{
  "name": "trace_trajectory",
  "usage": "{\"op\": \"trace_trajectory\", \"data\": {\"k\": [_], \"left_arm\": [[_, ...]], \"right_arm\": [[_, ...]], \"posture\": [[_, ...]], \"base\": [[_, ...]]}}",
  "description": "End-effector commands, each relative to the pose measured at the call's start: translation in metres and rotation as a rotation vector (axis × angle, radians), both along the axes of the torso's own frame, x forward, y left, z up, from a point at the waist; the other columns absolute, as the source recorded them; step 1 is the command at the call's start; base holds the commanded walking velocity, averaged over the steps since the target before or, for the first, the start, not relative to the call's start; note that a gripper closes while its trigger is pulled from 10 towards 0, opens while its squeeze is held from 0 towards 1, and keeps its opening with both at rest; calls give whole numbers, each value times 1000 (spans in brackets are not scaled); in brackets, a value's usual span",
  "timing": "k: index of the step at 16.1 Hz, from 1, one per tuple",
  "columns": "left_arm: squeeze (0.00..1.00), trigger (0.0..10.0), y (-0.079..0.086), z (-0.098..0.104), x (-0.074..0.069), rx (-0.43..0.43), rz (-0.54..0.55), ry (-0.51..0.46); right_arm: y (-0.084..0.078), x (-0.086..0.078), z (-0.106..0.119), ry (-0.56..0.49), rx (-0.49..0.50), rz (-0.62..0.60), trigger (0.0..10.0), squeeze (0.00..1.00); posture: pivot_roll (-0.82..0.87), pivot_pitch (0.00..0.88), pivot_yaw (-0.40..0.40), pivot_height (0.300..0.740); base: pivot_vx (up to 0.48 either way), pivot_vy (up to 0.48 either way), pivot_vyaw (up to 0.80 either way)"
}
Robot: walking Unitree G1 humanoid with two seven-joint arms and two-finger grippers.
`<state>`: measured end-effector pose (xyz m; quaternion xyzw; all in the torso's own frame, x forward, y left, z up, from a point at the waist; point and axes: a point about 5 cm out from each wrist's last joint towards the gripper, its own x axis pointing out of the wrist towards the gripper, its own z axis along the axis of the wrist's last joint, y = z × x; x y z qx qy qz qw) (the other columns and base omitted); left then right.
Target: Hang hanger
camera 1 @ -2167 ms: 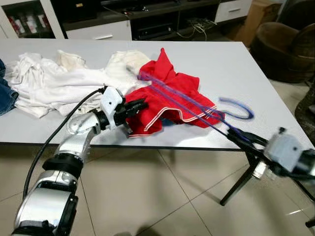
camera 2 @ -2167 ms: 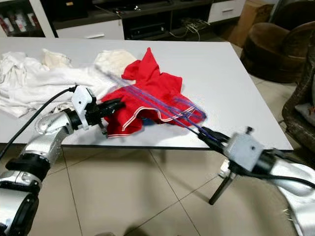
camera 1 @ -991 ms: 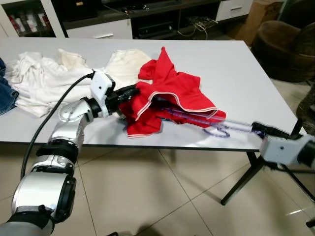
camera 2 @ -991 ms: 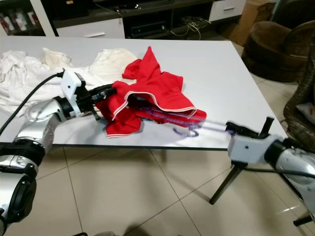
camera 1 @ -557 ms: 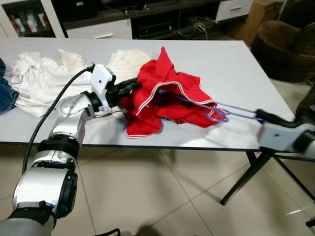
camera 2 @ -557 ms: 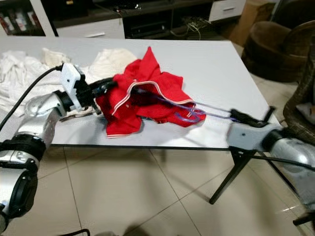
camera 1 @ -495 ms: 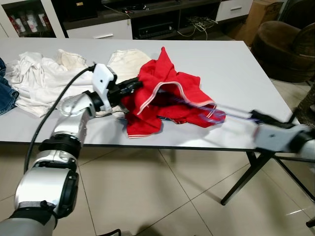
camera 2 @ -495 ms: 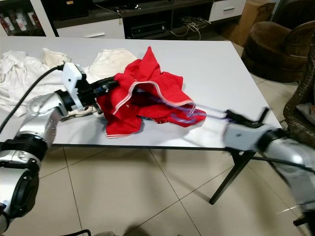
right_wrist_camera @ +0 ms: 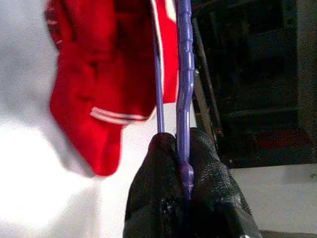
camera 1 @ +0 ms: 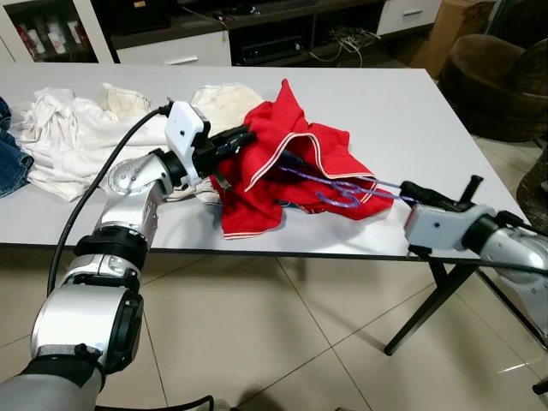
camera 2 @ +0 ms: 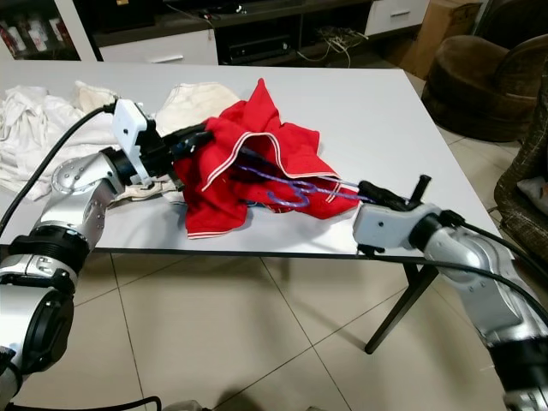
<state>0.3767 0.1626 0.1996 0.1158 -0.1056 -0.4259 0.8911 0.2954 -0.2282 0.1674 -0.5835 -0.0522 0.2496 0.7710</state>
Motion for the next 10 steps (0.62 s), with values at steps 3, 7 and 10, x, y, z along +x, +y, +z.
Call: {"op": "trace_trajectory", "data": {"k": [3,7,10], "left_arm": [[0,0,-13,23,2,4,-44,-105],[0,667,-23,29,0,12,-102,-151],[0,1490,-29,30,-4,23,-154,-169]], "right_arm": [[13,10,2,-6,4,27,10000,0],[25,25,0,6,39,27,10000,0],[31,32,-5,25,54,32,10000,0]], "posture": [[8,0,28,740],[17,0,24,740],[17,0,24,740]], "base": [[0,0,0],[0,0,0],[0,0,0]]}}
